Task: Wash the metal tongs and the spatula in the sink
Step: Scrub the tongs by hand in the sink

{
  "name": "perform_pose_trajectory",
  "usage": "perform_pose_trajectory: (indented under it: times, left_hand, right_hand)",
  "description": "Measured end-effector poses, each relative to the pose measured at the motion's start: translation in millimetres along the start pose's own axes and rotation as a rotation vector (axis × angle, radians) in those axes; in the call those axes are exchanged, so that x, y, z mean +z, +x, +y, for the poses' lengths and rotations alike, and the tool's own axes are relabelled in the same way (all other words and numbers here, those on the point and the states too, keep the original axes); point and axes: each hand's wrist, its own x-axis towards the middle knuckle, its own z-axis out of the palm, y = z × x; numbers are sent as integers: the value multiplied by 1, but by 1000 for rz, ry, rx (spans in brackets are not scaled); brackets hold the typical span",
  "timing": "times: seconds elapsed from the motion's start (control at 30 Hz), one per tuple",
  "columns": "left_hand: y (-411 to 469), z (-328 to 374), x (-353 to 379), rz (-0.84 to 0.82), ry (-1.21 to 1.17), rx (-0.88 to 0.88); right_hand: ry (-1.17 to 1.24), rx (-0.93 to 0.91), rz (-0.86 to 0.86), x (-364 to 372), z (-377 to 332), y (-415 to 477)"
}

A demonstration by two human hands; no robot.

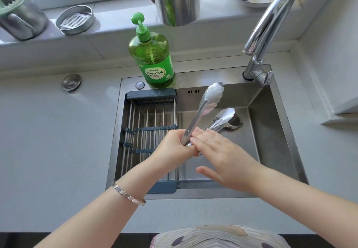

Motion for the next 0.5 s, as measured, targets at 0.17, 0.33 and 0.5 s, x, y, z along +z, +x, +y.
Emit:
perform_pose_trajectory:
  times: [0.17, 0.33, 0.5]
  left_hand:
    - [0, 0, -7, -68, -8, -2]
    - [0, -1, -7, -113, -30, 51]
    - [1, -2, -9, -175, -141, 34]
  right_hand:
    - [18, 54, 33, 0, 10, 3]
    - [13, -62, 45, 4, 7, 6]
    - [76, -74, 65, 6, -3, 8]
